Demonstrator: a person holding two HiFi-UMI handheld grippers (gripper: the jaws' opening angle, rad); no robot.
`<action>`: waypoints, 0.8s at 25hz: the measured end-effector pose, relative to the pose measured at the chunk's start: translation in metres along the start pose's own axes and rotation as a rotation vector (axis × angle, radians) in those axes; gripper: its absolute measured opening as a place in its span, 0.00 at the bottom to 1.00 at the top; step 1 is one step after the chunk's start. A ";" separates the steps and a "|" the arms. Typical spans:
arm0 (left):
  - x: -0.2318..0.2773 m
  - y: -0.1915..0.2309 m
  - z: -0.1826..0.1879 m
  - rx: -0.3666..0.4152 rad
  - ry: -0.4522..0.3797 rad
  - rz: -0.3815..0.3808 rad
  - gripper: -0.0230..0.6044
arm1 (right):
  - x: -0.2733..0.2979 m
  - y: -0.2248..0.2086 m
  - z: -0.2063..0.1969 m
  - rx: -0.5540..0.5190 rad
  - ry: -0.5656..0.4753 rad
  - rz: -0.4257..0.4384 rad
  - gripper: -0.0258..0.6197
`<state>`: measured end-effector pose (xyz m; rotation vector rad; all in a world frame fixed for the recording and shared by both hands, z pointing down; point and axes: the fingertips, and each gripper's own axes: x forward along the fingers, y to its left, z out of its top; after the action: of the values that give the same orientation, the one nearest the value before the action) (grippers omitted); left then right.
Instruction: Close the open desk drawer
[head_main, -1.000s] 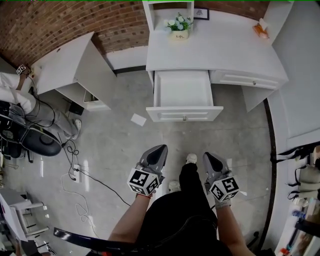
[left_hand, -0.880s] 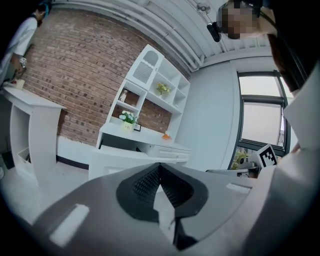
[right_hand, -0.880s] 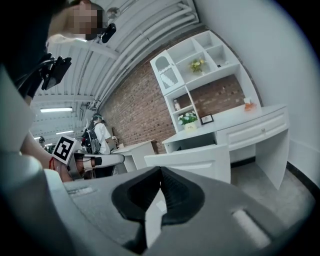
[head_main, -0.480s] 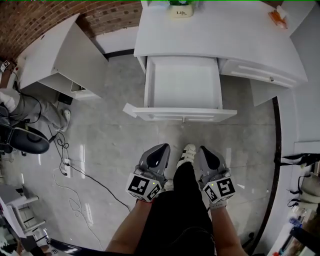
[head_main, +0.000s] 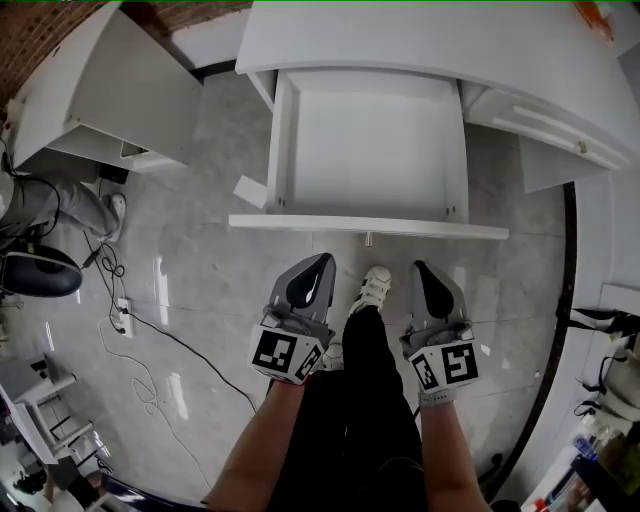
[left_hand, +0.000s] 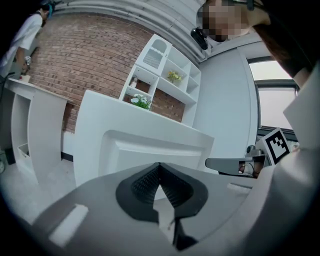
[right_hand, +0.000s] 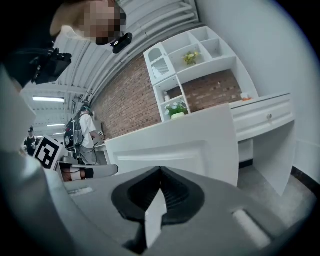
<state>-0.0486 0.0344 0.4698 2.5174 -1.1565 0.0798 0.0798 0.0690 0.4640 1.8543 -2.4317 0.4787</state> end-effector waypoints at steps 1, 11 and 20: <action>0.004 0.004 -0.002 -0.003 0.002 0.005 0.03 | 0.005 0.000 -0.002 -0.001 0.001 0.003 0.04; 0.031 0.019 -0.005 -0.004 0.006 0.040 0.03 | 0.034 -0.011 -0.010 -0.009 0.020 -0.033 0.04; 0.044 0.029 -0.002 -0.010 0.008 0.053 0.03 | 0.054 -0.020 -0.006 0.017 0.011 -0.039 0.04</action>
<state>-0.0406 -0.0142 0.4892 2.4756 -1.2180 0.0970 0.0829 0.0155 0.4858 1.8963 -2.3875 0.5070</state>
